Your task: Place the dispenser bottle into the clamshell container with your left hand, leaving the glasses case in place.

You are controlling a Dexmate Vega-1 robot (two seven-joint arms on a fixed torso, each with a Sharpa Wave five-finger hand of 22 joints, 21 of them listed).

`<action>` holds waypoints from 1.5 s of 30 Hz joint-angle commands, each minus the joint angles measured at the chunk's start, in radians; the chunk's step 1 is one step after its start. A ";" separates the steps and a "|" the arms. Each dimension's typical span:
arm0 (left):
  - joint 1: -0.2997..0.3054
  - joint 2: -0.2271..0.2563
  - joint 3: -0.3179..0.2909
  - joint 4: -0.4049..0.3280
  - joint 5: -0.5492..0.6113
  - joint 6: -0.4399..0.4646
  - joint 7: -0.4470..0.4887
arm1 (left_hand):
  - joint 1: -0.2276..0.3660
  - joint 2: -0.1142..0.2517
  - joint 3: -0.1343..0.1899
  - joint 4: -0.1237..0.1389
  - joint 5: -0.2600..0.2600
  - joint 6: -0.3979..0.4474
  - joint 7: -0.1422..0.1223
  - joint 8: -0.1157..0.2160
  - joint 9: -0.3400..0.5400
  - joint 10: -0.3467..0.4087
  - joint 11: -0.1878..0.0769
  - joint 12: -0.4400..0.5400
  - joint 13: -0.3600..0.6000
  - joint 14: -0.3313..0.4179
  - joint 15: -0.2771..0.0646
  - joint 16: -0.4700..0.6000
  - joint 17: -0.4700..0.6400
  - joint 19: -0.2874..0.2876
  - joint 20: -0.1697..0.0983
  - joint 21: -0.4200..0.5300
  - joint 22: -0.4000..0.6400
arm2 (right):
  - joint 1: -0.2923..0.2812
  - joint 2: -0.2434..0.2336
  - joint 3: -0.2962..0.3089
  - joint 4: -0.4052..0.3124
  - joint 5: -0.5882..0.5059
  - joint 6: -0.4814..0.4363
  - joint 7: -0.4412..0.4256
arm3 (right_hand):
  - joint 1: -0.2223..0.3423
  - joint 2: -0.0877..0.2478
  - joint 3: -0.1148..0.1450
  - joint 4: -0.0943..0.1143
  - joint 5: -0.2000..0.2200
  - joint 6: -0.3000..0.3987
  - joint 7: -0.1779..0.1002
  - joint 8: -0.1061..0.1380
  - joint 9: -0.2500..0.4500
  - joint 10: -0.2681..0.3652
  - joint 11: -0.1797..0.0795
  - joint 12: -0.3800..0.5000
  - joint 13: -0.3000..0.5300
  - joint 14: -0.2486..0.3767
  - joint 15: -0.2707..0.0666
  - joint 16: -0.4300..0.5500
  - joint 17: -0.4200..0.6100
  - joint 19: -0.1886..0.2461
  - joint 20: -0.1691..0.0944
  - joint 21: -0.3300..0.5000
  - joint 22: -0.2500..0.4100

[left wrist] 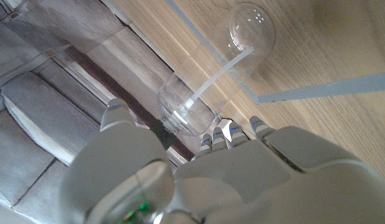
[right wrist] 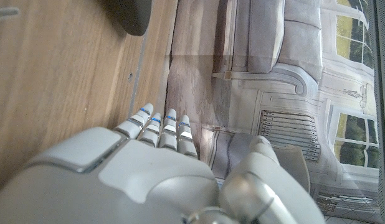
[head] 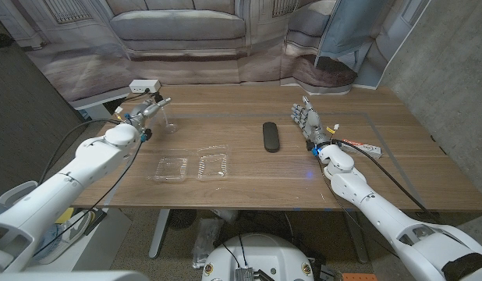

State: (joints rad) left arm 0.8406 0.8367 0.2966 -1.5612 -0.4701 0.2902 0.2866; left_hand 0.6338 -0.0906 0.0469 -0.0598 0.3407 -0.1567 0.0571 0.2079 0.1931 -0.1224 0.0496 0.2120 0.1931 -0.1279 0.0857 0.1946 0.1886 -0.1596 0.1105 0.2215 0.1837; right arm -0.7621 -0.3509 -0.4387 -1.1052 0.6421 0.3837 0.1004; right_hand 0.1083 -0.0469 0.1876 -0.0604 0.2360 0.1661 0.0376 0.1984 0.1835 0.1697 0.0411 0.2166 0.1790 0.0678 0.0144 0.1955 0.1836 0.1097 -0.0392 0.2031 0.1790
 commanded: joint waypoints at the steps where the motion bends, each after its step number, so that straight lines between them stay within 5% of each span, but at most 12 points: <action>1: -0.078 -0.035 0.053 0.068 0.023 -0.008 -0.030 | 0.013 0.002 -0.002 -0.006 0.004 0.009 -0.004 0.007 0.001 0.006 -0.004 0.005 0.006 -0.005 -0.006 0.000 0.002 0.001 -0.003 0.000 0.004 | 0.014 0.010 0.001 0.031 0.004 0.007 0.012 | 0.004 0.009 -0.004 0.000 0.000 0.008 -0.002 -0.002 0.005 0.012 -0.002 -0.005 0.005 0.012 0.001 -0.006 0.003 0.009 -0.013 -0.002 0.005; 8: -0.112 -0.051 0.079 0.107 0.035 -0.017 -0.055 | 0.018 0.003 -0.004 -0.008 0.005 0.017 0.000 0.008 0.002 0.010 -0.004 0.006 0.006 0.002 -0.008 0.003 0.002 0.007 -0.024 0.001 0.004 | 0.017 0.012 0.003 0.042 0.005 0.012 0.015 | 0.004 0.009 -0.004 0.000 0.000 0.007 -0.002 -0.002 0.005 0.012 -0.002 -0.005 0.005 0.012 0.001 -0.007 0.003 0.009 -0.012 -0.002 0.005; 22: -0.115 -0.045 0.079 0.091 0.028 0.014 -0.060 | 0.042 0.014 -0.007 -0.015 0.007 0.099 -0.007 0.031 0.001 0.085 -0.020 0.030 0.006 0.070 -0.022 0.022 0.003 0.064 -0.017 0.016 0.005 | 0.025 0.027 0.007 0.070 0.017 0.021 0.031 | 0.004 0.010 -0.006 0.000 -0.001 0.008 -0.002 -0.002 0.005 0.012 -0.002 -0.005 0.005 0.014 0.001 -0.006 0.003 0.009 -0.012 -0.002 0.005; 29: -0.105 -0.034 0.075 0.078 0.018 0.022 -0.067 | 0.073 0.033 -0.007 -0.023 0.006 0.247 -0.015 0.068 0.000 0.202 -0.038 0.060 0.005 0.179 -0.046 0.046 0.003 0.161 -0.011 0.042 0.005 | 0.026 0.026 0.008 0.072 0.018 0.025 0.037 | 0.005 0.011 -0.006 -0.001 -0.001 0.009 -0.003 -0.001 0.005 0.014 -0.001 -0.004 0.005 0.016 0.001 -0.005 0.003 0.010 -0.011 -0.002 0.005; 35: -0.092 -0.025 0.069 0.053 0.014 0.040 -0.053 | 0.088 0.041 -0.004 -0.028 0.005 0.273 -0.020 0.070 0.000 0.224 -0.043 0.063 0.005 0.198 -0.052 0.046 0.003 0.193 -0.002 0.050 0.005 | 0.025 0.027 0.009 0.071 0.021 0.023 0.040 | 0.004 0.011 -0.007 -0.001 -0.001 0.011 -0.004 -0.001 0.005 0.016 -0.003 -0.004 0.005 0.018 0.002 -0.005 0.003 0.012 -0.011 -0.001 0.005; 38: -0.086 -0.022 0.065 0.037 0.012 0.055 -0.042 | 0.105 0.049 0.000 -0.034 0.004 0.288 -0.020 0.070 0.000 0.246 -0.048 0.065 0.005 0.212 -0.055 0.045 0.002 0.222 -0.030 0.057 0.004 | 0.026 0.028 0.009 0.071 0.023 0.022 0.042 | 0.004 0.011 -0.007 -0.001 -0.001 0.012 -0.005 0.000 0.005 0.017 -0.001 -0.004 0.005 0.019 0.002 -0.004 0.003 0.011 -0.010 -0.002 0.005; 45: -0.073 -0.024 0.055 0.016 0.009 0.064 -0.012 | 0.145 0.070 0.013 -0.047 -0.001 0.328 -0.023 0.073 0.000 0.289 -0.061 0.069 0.005 0.257 -0.070 0.049 0.001 0.281 -0.008 0.071 0.004 | 0.030 0.032 0.005 0.080 0.021 0.023 0.048 | 0.004 0.011 -0.008 -0.001 -0.001 0.014 -0.006 0.000 0.005 0.017 -0.003 -0.004 0.005 0.020 0.002 -0.004 0.003 0.012 -0.009 -0.001 0.005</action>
State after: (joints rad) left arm 0.7497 0.8101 0.3643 -1.5126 -0.4535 0.3295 0.2359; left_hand 0.7577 -0.0272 0.0540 -0.0973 0.3446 0.1497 0.0344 0.2738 0.1906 0.1447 -0.0059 0.2739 0.1952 0.1062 0.0170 0.2336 0.1884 0.0900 0.0941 0.2803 0.1836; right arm -0.7356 -0.3240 -0.4312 -1.0325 0.6611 0.4072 0.1416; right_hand 0.1137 -0.0416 0.1849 -0.0631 0.2360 0.1718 0.0320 0.1984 0.1834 0.1807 0.0410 0.2166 0.1790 0.0769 0.0162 0.1955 0.1836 0.1116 -0.0374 0.2032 0.1790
